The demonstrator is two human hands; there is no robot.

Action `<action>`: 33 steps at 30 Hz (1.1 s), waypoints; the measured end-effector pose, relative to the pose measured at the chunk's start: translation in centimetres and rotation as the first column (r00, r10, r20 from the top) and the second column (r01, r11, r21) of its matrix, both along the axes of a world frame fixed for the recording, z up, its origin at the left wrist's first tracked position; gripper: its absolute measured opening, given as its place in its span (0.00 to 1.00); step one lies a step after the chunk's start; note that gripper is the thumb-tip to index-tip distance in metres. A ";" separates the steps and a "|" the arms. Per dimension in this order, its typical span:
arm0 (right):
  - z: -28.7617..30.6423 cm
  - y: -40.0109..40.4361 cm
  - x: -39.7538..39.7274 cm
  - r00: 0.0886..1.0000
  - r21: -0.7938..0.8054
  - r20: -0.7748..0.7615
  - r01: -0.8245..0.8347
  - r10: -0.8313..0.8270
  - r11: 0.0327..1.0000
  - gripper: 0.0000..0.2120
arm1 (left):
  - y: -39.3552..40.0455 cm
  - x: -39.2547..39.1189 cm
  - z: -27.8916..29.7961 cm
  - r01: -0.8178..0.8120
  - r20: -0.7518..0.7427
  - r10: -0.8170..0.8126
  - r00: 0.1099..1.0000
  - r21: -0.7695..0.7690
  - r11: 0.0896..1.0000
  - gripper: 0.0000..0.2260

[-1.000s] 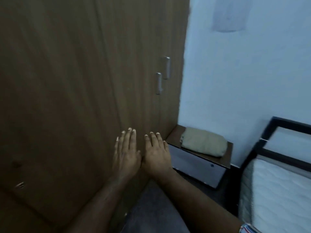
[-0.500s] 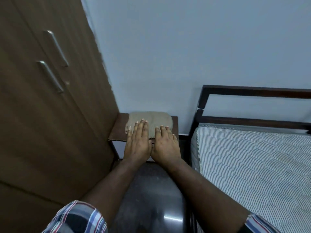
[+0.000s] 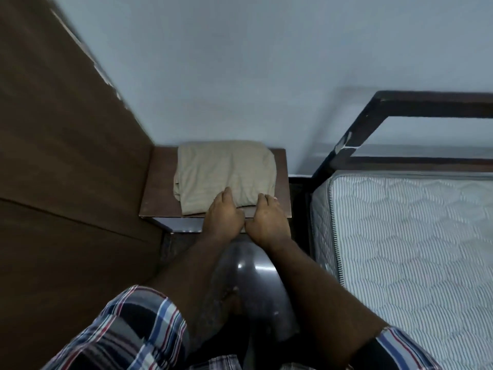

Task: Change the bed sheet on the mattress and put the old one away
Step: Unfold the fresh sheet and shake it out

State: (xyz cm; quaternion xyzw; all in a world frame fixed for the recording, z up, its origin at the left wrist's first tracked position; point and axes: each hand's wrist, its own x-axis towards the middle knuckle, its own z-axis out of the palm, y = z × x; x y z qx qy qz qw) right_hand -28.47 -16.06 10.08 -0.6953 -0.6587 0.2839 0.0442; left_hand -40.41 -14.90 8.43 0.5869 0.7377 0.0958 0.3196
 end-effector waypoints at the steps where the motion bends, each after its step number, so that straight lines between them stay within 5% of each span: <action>1: -1.4 1.4 -0.2 1.000 -0.039 -0.016 0.021 -0.022 0.999 0.38 | 1.4 0.0 -1.3 -0.055 0.059 0.059 0.997 -0.055 0.997 0.33; 5: -7.0 6.7 -0.2 0.998 -0.164 -0.034 0.038 -0.045 0.986 0.38 | 6.6 -0.2 -7.1 -0.292 0.191 0.351 0.917 -0.280 0.915 0.28; 7: -9.7 9.2 -0.1 0.998 -0.197 -0.060 0.019 -0.031 0.980 0.45 | 8.9 -0.7 -11.1 -0.389 0.282 0.543 0.791 -0.452 0.802 0.26; 10: -14.1 12.4 0.0 0.995 -0.251 -0.101 -0.042 0.017 0.967 0.45 | 11.4 -0.4 -15.3 -0.499 0.358 0.840 0.407 -0.683 0.533 0.18; 13: -18.4 15.0 0.0 0.991 -0.215 -0.105 -0.107 0.086 0.971 0.40 | 13.8 0.7 -17.2 -0.500 0.398 0.917 0.019 -0.791 0.353 0.12; 18: -22.0 17.4 0.4 0.978 -0.308 -0.174 -0.164 0.114 0.937 0.46 | 17.2 1.5 -20.0 -0.482 0.360 0.885 -0.296 -0.856 0.187 0.19; 24: -21.8 18.2 1.1 0.945 -0.371 -0.321 -0.180 0.056 0.911 0.48 | 17.9 0.3 -19.6 -0.527 0.372 0.875 -0.309 -0.833 0.168 0.10; 28: -16.3 17.9 0.4 0.988 -0.063 -0.093 -0.127 0.121 0.990 0.46 | 19.2 0.0 -14.3 -0.518 0.446 0.870 -0.209 -0.805 0.288 0.09; 30: -12.0 17.4 0.0 0.995 0.013 -0.017 -0.095 0.095 0.995 0.45 | 19.2 0.2 -10.2 -0.508 0.473 0.876 -0.092 -0.779 0.368 0.10; 33: -5.2 15.8 0.9 0.999 0.092 -0.030 0.033 -0.030 0.995 0.40 | 18.5 0.8 -3.7 -0.385 0.519 0.822 0.235 -0.727 0.569 0.14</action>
